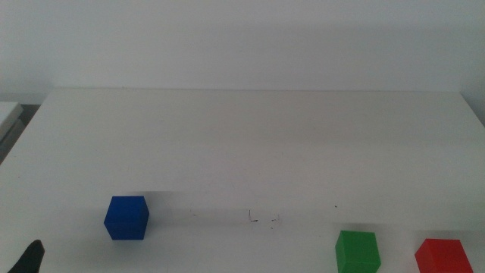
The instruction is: Stack red cubes first, then green, then blue cubes in a specific spot.
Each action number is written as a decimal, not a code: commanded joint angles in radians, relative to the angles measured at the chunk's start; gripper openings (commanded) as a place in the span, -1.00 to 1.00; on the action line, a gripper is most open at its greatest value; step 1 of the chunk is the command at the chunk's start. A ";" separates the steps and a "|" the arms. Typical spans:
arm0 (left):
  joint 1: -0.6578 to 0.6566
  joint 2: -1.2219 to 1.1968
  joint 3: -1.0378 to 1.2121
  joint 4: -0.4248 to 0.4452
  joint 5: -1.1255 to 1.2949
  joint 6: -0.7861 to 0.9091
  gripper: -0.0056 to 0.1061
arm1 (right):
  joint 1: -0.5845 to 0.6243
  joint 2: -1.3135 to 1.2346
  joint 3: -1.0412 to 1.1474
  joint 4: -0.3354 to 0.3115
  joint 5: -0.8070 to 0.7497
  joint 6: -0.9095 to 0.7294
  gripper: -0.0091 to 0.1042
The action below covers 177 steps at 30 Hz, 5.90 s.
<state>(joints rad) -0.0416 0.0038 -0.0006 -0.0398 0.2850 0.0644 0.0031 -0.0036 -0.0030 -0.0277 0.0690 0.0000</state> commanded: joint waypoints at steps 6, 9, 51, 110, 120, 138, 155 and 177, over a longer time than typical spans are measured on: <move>0.001 -0.004 0.001 -0.002 -0.012 0.000 0.78 | -0.002 0.004 -0.066 0.064 0.113 0.000 0.80; 0.001 -0.004 0.001 -0.002 -0.012 0.000 0.78 | -0.002 0.004 -0.204 0.064 0.315 0.000 0.80; 0.001 -0.004 0.001 -0.002 -0.012 0.000 0.78 | 0.149 1.128 -0.778 0.028 0.932 0.150 0.80; 0.001 -0.004 0.001 -0.002 -0.012 0.000 0.78 | 0.730 2.012 -1.712 -0.118 1.110 0.726 -0.79; 0.001 -0.004 0.001 -0.002 -0.012 0.000 0.78 | 0.762 2.153 -1.783 -0.123 1.079 0.775 -0.79; 0.001 -0.004 0.001 -0.002 -0.012 0.000 0.78 | 0.762 2.217 -1.783 -0.154 1.070 0.843 -0.79; 0.001 -0.004 0.001 -0.002 -0.012 0.000 0.78 | 0.762 2.224 -1.783 -0.187 1.086 0.860 0.18; 0.001 -0.004 0.001 -0.002 -0.012 0.000 0.78 | 0.748 1.434 -1.046 -0.275 1.013 0.968 0.80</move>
<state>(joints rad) -0.0416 0.0038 -0.0006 -0.0398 0.2850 0.0644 0.7648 1.4495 -1.1037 -0.2800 1.1198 0.9234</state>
